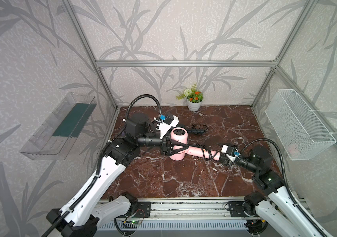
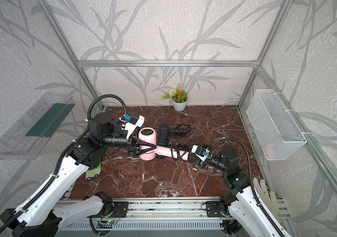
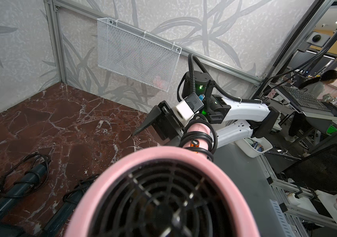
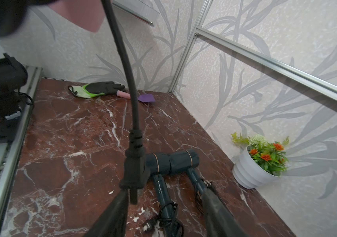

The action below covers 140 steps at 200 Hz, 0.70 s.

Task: Wrap the cord around the hair dryer
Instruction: Wrap the power cord around the hair dryer.

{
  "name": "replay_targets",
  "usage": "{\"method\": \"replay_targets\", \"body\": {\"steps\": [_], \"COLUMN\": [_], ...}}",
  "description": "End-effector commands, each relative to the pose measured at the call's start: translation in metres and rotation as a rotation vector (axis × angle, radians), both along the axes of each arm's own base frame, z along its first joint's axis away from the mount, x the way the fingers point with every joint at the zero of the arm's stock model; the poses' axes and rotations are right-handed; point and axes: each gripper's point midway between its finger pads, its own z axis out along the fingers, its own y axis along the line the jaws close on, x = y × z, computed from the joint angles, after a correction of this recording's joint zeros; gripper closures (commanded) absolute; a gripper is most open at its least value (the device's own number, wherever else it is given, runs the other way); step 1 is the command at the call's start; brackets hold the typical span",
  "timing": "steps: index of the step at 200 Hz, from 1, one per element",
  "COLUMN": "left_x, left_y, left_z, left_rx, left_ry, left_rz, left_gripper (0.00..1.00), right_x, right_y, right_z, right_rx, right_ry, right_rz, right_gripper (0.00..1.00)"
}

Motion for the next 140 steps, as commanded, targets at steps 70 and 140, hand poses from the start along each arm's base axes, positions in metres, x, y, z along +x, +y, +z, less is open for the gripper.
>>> {"method": "replay_targets", "body": {"steps": [70, 140], "left_x": [0.005, 0.005], "left_y": [0.001, 0.003], "left_z": [0.019, 0.023], "left_rx": [-0.066, -0.087], "left_ry": [-0.060, -0.066], "left_rz": [0.030, 0.047], "left_gripper": [1.00, 1.00], "right_x": [-0.014, 0.004], "right_y": [0.037, 0.051], "right_z": [0.003, -0.004], "right_rx": [0.107, 0.136], "right_ry": [0.009, 0.043], "right_rz": [0.066, 0.059], "right_gripper": [0.33, 0.41]}}
